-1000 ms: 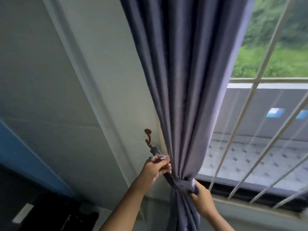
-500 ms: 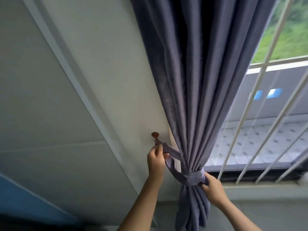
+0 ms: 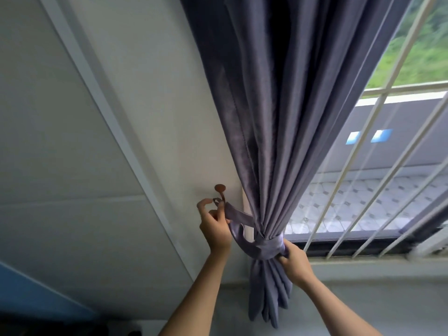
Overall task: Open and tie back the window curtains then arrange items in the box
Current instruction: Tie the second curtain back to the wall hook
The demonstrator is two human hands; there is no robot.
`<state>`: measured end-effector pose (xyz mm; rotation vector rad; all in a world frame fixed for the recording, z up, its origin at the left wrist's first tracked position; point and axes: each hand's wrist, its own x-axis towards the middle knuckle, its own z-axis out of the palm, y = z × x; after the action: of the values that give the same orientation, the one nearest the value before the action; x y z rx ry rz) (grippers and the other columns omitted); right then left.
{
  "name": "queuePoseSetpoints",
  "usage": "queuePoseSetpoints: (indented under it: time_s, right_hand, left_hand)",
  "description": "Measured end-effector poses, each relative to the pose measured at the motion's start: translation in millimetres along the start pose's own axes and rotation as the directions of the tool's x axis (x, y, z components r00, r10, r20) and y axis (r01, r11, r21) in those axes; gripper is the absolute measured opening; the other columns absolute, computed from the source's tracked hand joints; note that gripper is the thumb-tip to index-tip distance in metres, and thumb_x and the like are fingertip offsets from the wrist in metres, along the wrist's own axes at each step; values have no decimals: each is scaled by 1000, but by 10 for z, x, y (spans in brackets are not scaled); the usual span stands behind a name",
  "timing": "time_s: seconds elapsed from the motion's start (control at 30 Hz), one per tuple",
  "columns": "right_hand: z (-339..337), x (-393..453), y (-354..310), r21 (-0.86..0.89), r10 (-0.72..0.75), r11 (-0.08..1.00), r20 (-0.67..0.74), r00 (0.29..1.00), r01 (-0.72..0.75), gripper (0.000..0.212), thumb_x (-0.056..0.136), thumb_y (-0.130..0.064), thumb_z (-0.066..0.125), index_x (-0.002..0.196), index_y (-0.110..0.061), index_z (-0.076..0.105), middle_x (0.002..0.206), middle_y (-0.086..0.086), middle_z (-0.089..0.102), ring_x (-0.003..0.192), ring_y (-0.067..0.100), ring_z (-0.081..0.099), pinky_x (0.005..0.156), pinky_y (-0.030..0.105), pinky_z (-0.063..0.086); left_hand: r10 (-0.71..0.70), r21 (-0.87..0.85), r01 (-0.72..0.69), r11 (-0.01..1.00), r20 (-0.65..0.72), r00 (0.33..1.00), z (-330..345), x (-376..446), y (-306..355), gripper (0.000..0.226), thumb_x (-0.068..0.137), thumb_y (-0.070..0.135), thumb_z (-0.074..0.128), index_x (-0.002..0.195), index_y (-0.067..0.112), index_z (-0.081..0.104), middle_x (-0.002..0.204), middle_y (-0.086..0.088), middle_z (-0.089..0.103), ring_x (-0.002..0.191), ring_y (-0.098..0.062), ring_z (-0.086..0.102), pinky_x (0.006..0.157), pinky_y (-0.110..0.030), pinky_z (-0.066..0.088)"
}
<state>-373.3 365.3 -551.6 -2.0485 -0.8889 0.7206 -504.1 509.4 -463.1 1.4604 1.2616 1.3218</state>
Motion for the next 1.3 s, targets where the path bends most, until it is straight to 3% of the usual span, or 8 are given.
queuePoseSetpoints:
  time_s: [0.13, 0.37, 0.57, 0.73, 0.87, 0.93, 1.1, 1.3]
  right_hand:
    - [-4, -30, -9, 12, 13, 1000, -25, 1000, -13, 3, 82, -6, 58, 84, -7, 59, 74, 1, 67, 67, 12, 47, 57, 24, 39]
    - [59, -75, 4, 15, 30, 999, -37, 999, -30, 8, 79, -6, 57, 76, -12, 53, 64, 0, 60, 64, 12, 36, 52, 22, 33]
    - [42, -151, 30, 21, 14, 1000, -36, 999, -13, 15, 82, -11, 60, 95, -16, 59, 82, -4, 68, 77, 22, 60, 58, 13, 40]
    - [31, -100, 46, 9, 36, 999, 23, 999, -36, 14, 80, -17, 60, 94, -17, 57, 85, -3, 69, 85, 29, 61, 63, 27, 44]
    - [29, -178, -49, -59, 121, 989, -205, 971, -136, 28, 77, -38, 64, 89, -22, 45, 87, -6, 55, 79, 21, 56, 59, 35, 42]
    - [35, -235, -44, -173, 194, 954, -273, 942, -246, 34, 78, -47, 61, 86, -19, 43, 88, -1, 53, 82, 25, 56, 60, 34, 40]
    - [59, -244, -52, -432, 77, 891, -163, 984, -142, 36, 87, -53, 47, 94, -18, 53, 93, 0, 55, 91, 25, 56, 62, 32, 38]
    - [3, -36, -115, -468, -42, 883, -130, 991, -24, 19, 94, -29, 38, 98, -16, 52, 93, 5, 57, 85, 31, 53, 59, 35, 38]
  left_hand:
    - [75, 93, -77, 993, 28, 997, 50, 30, -63, 19, 92, 21, 60, 107, 10, 64, 61, -7, 64, 53, -20, 61, 52, -10, 41]
    - [-122, 189, 86, 978, 188, 975, 21, 132, -153, 25, 89, 24, 65, 108, 12, 55, 77, -13, 70, 66, -26, 66, 57, -16, 42]
    - [-37, 248, 2, 969, 140, 989, -74, -35, -242, 43, 81, 22, 74, 112, 7, 48, 77, -7, 63, 63, -22, 59, 51, -10, 35]
    - [-48, 237, 19, 971, 118, 992, -72, 86, -199, 36, 83, 21, 71, 110, 10, 50, 82, -6, 64, 66, -22, 62, 54, -14, 39]
    - [-17, 291, -6, 957, 78, 997, -55, -169, -155, 12, 89, 9, 60, 90, 9, 47, 78, -8, 59, 67, -22, 55, 57, -25, 36]
    - [-178, 439, 40, 897, 276, 945, -46, -369, -302, 8, 91, 12, 52, 84, 14, 50, 80, -4, 58, 73, -22, 56, 57, -29, 41]
    - [-376, 573, -210, 792, 729, 572, -32, -639, -611, 33, 83, 39, 60, 109, 19, 62, 111, -4, 60, 103, -25, 59, 84, -34, 50]
    - [-281, 553, -265, 790, 711, 644, 272, -787, -441, 35, 75, 52, 60, 101, 29, 57, 102, 7, 62, 94, -16, 62, 69, -24, 43]
